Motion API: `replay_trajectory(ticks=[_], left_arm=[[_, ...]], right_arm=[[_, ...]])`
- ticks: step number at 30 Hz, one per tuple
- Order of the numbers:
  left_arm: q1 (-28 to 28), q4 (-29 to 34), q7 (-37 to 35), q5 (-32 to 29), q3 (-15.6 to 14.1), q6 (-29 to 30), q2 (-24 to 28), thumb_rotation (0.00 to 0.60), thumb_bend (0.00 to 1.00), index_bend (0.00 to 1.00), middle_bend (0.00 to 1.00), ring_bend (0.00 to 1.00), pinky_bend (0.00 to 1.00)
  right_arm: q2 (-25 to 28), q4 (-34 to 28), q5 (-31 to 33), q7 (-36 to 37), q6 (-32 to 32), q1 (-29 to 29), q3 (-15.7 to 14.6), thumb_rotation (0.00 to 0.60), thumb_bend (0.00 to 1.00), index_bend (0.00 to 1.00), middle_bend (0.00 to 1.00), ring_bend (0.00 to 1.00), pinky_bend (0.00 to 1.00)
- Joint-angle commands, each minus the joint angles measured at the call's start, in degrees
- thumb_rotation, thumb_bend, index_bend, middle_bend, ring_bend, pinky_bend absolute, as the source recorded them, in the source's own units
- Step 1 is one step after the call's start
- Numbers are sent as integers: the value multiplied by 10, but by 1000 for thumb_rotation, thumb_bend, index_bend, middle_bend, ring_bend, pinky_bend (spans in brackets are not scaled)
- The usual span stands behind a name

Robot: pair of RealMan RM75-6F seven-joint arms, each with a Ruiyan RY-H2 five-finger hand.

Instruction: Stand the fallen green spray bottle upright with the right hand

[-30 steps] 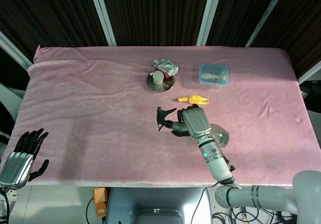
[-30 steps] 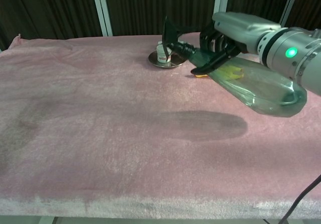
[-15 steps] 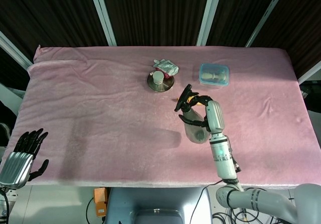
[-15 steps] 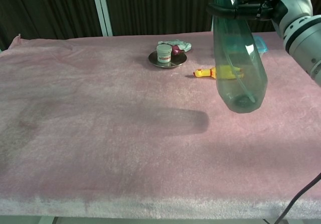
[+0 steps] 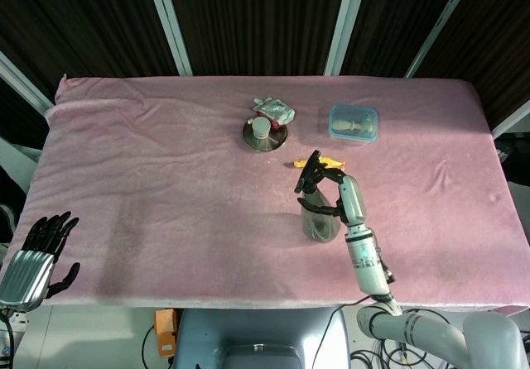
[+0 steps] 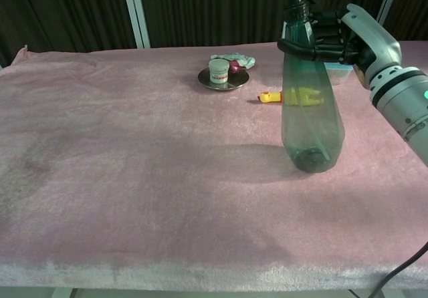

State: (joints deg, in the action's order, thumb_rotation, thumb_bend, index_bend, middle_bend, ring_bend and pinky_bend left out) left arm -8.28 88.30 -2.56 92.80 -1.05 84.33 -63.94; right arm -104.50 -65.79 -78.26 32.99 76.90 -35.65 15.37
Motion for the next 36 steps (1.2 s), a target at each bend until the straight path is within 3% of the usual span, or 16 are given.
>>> replay_trajectory(ticks=[1,10,22,25,30,32,36], left_arm=[[1,1,-1,0,0,1,1,600,393,0,0,0,0],[0,-2,-2,5,-2,1,-1,600,392,0,0,0,0],[0,-1,-4,2,0,1,-1,600,393,0,0,0,0],[-1,-1,-3,2,0,0,-2,600,392,0,0,0,0],[-2,-2,-3,2,0,-2,-2,600,392,0,0,0,0],[-2,-2,-2,2,0,-2,-3,600,392,0,0,0,0],[-3,-1,0,1,0,-3,-3,600,392,0,0,0,0]], right_arm=[[-3,4,-17,-5,14,4,-6,600,292,943,684,540,483],[7,10,-51,-26,29,16,-27,600,292,868,684,499,485],[21,30,-80,5,51,45,-54,600,292,749,625,442,480],[22,39,-84,20,55,52,-59,600,292,612,568,402,466],[31,40,-86,38,55,58,-59,600,286,229,405,272,404],[37,37,-86,43,55,61,-59,600,278,158,370,242,386],[46,30,-88,46,58,69,-63,600,264,137,353,230,380]])
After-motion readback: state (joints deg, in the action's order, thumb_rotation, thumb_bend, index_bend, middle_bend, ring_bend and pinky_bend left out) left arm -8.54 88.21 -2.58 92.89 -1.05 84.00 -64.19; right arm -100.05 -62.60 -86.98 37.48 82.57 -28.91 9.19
